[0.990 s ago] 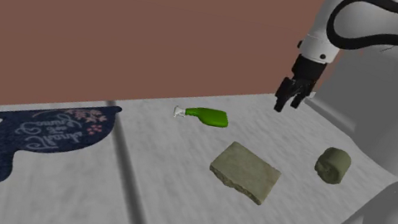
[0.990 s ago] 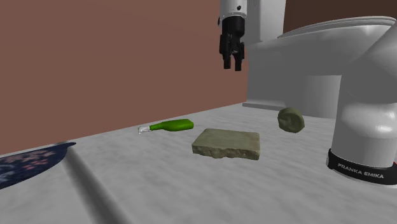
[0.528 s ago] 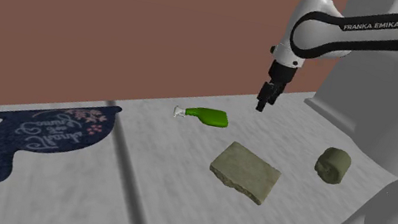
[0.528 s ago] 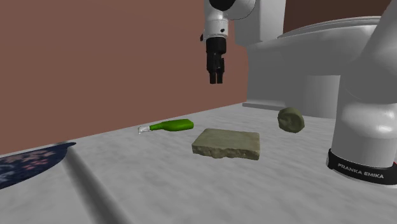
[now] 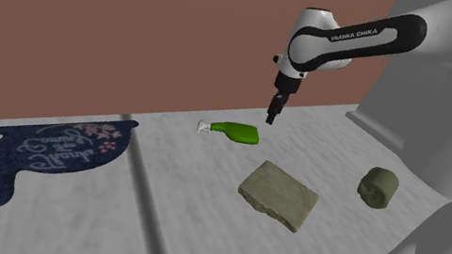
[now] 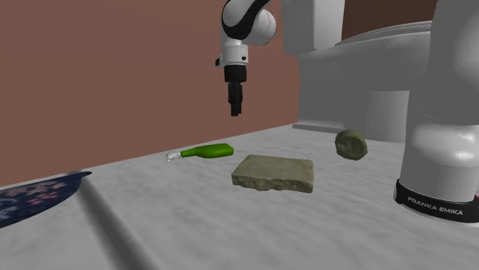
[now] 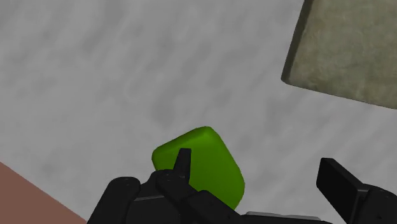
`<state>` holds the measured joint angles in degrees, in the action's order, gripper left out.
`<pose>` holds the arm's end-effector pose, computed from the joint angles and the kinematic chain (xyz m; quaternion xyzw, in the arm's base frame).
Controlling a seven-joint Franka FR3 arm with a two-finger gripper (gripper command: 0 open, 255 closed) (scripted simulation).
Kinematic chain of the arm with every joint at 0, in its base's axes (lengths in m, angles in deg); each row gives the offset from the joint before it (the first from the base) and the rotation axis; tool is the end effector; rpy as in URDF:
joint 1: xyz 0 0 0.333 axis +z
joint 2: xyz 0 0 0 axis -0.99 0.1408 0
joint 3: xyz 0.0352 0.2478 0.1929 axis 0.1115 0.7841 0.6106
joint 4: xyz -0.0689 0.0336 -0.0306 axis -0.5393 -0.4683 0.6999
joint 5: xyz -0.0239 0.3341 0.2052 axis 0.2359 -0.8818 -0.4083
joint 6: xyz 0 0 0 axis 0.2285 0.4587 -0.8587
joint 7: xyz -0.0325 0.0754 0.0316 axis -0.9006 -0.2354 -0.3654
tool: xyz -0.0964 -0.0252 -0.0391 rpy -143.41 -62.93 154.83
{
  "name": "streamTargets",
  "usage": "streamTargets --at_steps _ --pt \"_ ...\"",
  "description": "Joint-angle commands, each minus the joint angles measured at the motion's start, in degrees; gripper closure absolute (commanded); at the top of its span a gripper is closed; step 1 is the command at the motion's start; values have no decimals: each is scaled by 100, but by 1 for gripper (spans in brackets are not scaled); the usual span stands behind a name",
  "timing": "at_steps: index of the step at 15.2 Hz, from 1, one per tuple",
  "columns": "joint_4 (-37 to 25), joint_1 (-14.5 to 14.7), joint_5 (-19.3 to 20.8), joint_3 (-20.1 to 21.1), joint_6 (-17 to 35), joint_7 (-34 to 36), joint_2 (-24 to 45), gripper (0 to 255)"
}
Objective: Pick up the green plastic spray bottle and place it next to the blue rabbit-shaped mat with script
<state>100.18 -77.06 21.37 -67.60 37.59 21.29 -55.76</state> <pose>0.5216 -0.0074 0.4192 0.9679 0.2508 -0.0134 0.0034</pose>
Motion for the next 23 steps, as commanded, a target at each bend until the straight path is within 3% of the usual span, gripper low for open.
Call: streamTargets --at_steps 1,14,23 --pt "-306 47 -15 27 190 -326 463 0" --pt "-2720 236 131 469 629 -2011 3097 0" --pt "-2655 228 145 472 1065 -2031 3463 0"
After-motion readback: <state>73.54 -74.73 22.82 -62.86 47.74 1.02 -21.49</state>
